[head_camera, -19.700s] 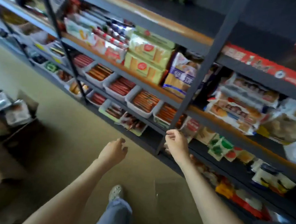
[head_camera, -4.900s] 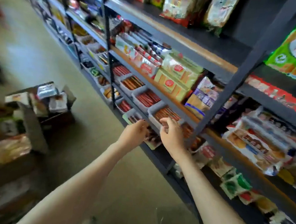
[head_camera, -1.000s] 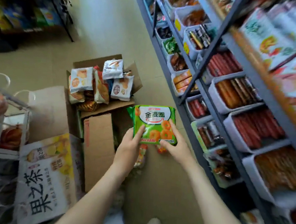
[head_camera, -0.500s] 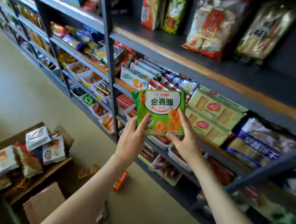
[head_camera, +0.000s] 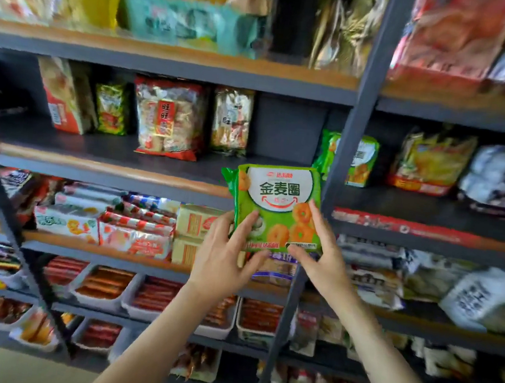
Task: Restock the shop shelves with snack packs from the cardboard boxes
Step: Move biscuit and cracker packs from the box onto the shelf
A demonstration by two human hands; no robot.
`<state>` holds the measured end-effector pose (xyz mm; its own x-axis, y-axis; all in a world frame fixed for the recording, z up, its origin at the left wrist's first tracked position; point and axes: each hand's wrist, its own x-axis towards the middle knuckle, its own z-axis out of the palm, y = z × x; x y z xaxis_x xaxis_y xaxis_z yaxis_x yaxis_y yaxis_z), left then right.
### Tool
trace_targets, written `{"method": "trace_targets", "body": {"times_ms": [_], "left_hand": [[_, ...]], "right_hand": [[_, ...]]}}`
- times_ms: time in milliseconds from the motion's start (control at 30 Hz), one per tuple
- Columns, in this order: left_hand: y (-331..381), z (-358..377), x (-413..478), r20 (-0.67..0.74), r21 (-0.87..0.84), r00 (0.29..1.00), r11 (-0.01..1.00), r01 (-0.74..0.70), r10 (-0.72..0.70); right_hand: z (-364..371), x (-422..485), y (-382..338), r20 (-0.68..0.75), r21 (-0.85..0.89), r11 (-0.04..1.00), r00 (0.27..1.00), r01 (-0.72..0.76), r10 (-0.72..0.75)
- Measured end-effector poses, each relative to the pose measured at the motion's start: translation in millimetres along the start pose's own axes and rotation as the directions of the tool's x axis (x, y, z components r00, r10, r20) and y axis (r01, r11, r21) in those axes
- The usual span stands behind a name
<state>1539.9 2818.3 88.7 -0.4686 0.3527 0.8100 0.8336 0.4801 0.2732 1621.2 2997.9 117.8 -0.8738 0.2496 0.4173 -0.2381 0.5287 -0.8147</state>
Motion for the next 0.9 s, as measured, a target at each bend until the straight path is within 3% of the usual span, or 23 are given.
{"method": "trace_targets", "body": {"times_ms": [200,433,567,733,767,833,900], "left_hand": [[72.2,76.1,50.2,-0.119,-0.046,0.985,0.990,-0.131,0.124],[134.8,173.8,114.2,-0.076,-0.012,0.984,0.987,-0.163,0.162],[151.6,215.1,155.7,0.115,0.063,0.993,0.998,0.004,-0.011],[138.2,254.1,207.0,0.334,0.258,0.870,0.923,0.286,-0.363],[129.5,264.0,213.0,0.344,0.314,0.837,0.892,0.325,-0.426],[109.7,280.6,223.3,0.182,0.485,0.885,0.822,0.298,-0.428],[89.7,291.2,230.7,0.173,0.586,0.895,0.773,0.243,-0.412]], "right_hand": [[-95.7,5.1,30.2,-0.106,-0.020,1.000,0.994,-0.005,0.003],[-206.9,47.6,85.3,-0.150,-0.075,0.997,0.988,0.022,-0.033],[-237.0,97.7,117.1,-0.202,-0.241,0.970,0.975,0.039,-0.089],[-234.0,163.7,143.0,-0.068,-0.339,0.941,0.997,0.004,-0.029],[-231.5,175.8,148.9,-0.029,-0.365,0.931,1.000,0.001,-0.013],[-225.6,196.6,159.2,0.056,-0.425,0.905,0.998,-0.004,0.031],[-217.9,214.7,168.7,0.108,-0.480,0.877,0.994,0.024,0.032]]}}
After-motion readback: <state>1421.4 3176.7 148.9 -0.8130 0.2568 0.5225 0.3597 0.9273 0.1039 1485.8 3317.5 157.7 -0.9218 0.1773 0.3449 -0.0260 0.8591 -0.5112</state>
